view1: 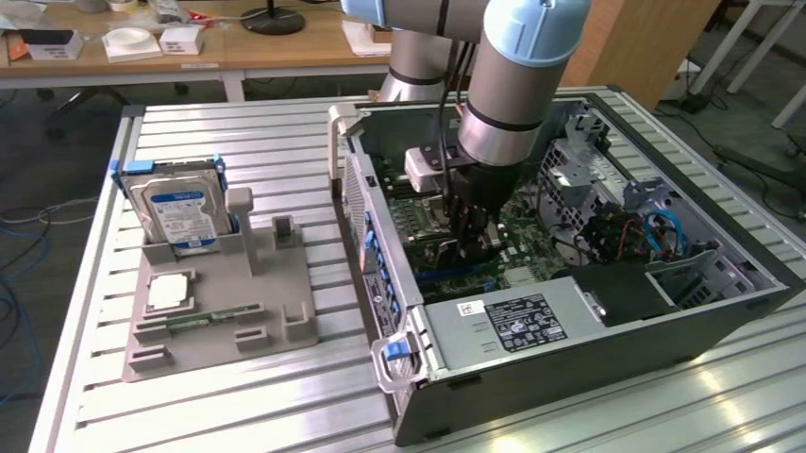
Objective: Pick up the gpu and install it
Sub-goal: 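Insert the gpu into the slot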
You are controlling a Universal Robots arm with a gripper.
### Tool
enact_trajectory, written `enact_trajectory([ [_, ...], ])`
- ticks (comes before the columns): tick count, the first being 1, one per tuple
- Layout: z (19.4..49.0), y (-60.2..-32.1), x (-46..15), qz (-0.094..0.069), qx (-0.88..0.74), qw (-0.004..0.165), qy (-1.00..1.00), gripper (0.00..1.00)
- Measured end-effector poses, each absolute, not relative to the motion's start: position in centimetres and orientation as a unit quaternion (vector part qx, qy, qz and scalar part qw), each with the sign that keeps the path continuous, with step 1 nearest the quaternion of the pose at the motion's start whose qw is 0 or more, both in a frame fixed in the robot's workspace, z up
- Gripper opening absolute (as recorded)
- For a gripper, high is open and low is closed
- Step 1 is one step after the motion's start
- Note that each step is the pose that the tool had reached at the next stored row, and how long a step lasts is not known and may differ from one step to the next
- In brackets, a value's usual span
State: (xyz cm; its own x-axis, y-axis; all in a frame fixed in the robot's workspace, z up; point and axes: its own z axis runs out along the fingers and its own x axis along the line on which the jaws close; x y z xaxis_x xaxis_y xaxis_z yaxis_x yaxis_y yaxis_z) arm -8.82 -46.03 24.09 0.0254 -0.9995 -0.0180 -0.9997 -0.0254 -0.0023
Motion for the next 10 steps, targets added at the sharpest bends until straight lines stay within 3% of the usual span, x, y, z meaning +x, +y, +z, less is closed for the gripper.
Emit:
enact_trajectory([
  [10, 24.30, -46.05, -8.82, 0.006, -0.716, 0.007, 0.698, 0.27],
])
